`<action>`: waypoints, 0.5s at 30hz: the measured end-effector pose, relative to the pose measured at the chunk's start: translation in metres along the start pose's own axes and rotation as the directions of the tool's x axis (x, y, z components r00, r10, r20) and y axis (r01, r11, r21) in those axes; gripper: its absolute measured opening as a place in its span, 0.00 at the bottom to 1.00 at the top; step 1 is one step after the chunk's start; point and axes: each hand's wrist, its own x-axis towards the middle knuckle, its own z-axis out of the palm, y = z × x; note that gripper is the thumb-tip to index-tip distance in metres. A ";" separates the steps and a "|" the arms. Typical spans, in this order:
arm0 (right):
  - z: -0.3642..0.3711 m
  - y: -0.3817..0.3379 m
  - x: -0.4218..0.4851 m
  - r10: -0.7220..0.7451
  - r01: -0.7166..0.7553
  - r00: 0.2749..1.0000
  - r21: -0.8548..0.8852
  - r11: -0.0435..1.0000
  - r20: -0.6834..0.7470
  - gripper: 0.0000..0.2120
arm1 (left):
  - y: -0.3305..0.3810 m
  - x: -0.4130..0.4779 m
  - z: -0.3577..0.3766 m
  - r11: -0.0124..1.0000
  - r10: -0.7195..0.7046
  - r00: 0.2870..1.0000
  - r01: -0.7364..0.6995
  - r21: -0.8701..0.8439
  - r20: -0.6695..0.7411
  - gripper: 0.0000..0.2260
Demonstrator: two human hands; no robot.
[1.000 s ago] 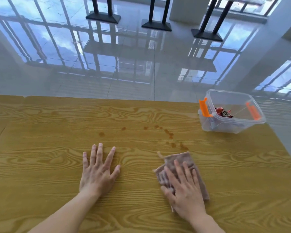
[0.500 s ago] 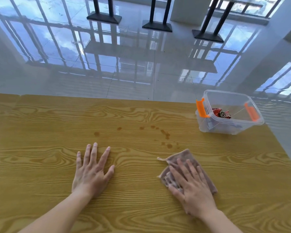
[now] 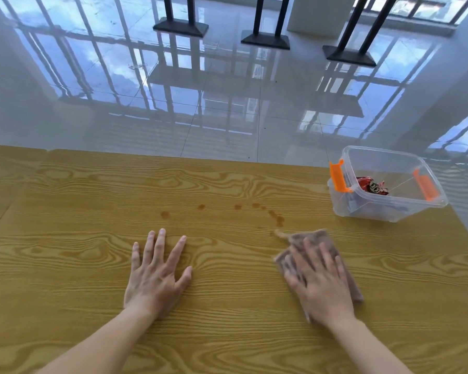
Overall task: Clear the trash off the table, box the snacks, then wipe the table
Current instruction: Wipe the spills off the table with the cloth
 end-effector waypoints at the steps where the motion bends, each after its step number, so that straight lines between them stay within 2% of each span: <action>1: -0.005 -0.005 0.021 0.119 -0.119 0.993 0.041 0.992 0.003 0.33 | 0.000 0.000 0.000 1.000 0.000 1.000 0.000 -0.004 -0.001 0.33; 2: -0.009 -0.017 0.038 0.195 -0.196 0.980 0.063 0.978 0.025 0.33 | 0.001 -0.001 -0.001 1.000 -0.001 1.000 0.001 -0.008 0.000 0.33; 3: -0.010 -0.034 0.046 0.202 -0.204 0.979 0.069 0.976 0.038 0.34 | 0.001 -0.001 -0.002 1.000 -0.002 1.000 0.002 -0.010 0.000 0.33; 4: -0.006 -0.051 0.043 0.148 -0.151 0.988 0.065 0.986 0.048 0.34 | 0.001 -0.002 -0.002 1.000 -0.002 1.000 0.002 -0.010 0.000 0.33; 7: 0.016 -0.075 -0.012 -0.189 0.189 0.981 0.023 0.982 0.038 0.33 | 0.001 -0.002 -0.004 1.000 -0.001 1.000 0.001 -0.019 -0.006 0.33; 8: 0.017 -0.067 -0.030 -0.259 0.258 0.965 0.017 0.966 0.032 0.33 | 0.002 -0.002 -0.004 1.000 0.000 1.000 0.000 -0.023 -0.007 0.32; 9: 0.015 -0.055 -0.037 -0.269 0.269 0.962 0.006 0.963 0.036 0.32 | 0.002 -0.002 -0.004 1.000 0.000 1.000 -0.001 -0.024 -0.007 0.32; 11: 0.011 -0.028 -0.019 -0.172 0.172 0.985 -0.040 0.984 0.003 0.31 | 0.001 -0.002 -0.004 1.000 0.002 1.000 -0.002 -0.028 -0.007 0.32; 14: -0.008 -0.024 0.045 0.145 -0.145 0.989 0.089 0.985 0.014 0.31 | 0.001 -0.001 -0.003 0.999 0.004 1.000 -0.004 -0.032 -0.014 0.32; 15: -0.012 -0.035 0.061 0.200 -0.203 0.979 0.121 0.972 0.039 0.31 | 0.001 -0.001 -0.004 0.999 0.003 1.000 -0.004 -0.034 -0.015 0.32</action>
